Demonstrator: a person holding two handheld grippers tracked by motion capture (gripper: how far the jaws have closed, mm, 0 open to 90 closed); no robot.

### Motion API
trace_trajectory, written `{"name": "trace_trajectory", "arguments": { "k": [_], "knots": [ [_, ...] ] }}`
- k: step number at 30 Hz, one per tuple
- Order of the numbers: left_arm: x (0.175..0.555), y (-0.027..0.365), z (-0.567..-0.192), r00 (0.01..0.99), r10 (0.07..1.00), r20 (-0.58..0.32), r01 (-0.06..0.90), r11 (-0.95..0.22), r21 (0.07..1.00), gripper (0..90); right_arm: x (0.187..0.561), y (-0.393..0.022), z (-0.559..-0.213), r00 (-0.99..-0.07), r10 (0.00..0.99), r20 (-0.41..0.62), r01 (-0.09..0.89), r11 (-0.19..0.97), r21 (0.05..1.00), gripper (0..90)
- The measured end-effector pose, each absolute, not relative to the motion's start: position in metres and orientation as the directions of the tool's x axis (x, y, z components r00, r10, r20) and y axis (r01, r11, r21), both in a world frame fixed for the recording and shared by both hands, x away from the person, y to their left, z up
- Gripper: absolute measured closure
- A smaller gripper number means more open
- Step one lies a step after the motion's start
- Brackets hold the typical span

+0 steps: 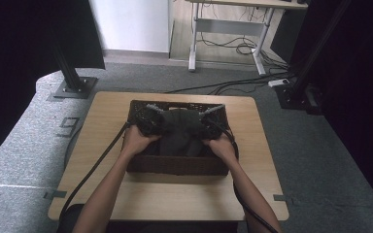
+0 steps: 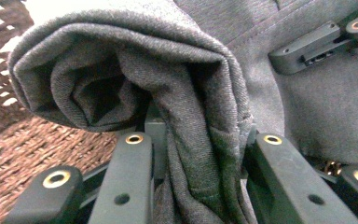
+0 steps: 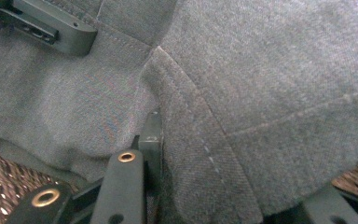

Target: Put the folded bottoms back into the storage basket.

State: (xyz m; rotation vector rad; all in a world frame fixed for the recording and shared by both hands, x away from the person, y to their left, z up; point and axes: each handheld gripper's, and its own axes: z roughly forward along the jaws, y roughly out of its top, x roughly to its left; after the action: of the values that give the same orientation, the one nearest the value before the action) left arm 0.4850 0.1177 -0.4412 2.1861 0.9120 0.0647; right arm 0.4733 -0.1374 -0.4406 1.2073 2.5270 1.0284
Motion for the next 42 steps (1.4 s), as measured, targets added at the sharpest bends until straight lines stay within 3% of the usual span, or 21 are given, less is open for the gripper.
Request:
{"name": "trace_trajectory", "arguments": {
  "k": [8,14,19,22,31,42],
  "knots": [
    [0.485,0.128,-0.441,0.708,0.688,-0.161,0.629,-0.510,0.586,66.8,0.482,-0.118,-0.448,-0.670,0.725,0.160,0.645,0.462,0.609,59.1],
    [0.487,0.122,-0.447,0.686,0.726,-0.049,0.630,-0.558,0.541,52.7,0.486,-0.119,-0.453,-0.627,0.764,0.154,0.688,0.451,0.568,53.6],
    [0.486,0.124,-0.444,0.617,0.786,0.050,0.652,-0.545,0.527,42.1,0.490,-0.131,-0.454,-0.550,0.830,0.095,0.718,0.412,0.561,31.2],
    [0.484,0.130,-0.436,0.598,0.797,0.089,0.637,-0.540,0.551,37.7,0.491,-0.140,-0.451,-0.539,0.836,0.101,0.706,0.382,0.597,26.8],
    [0.474,0.141,-0.425,0.631,0.773,0.070,0.598,-0.541,0.591,20.8,0.481,-0.135,-0.436,-0.595,0.803,0.029,0.612,0.429,0.664,13.3],
    [0.461,0.153,-0.418,0.677,0.735,-0.044,0.575,-0.489,0.656,14.0,0.467,-0.137,-0.429,-0.642,0.766,0.010,0.539,0.443,0.716,3.9]
  ]
}}
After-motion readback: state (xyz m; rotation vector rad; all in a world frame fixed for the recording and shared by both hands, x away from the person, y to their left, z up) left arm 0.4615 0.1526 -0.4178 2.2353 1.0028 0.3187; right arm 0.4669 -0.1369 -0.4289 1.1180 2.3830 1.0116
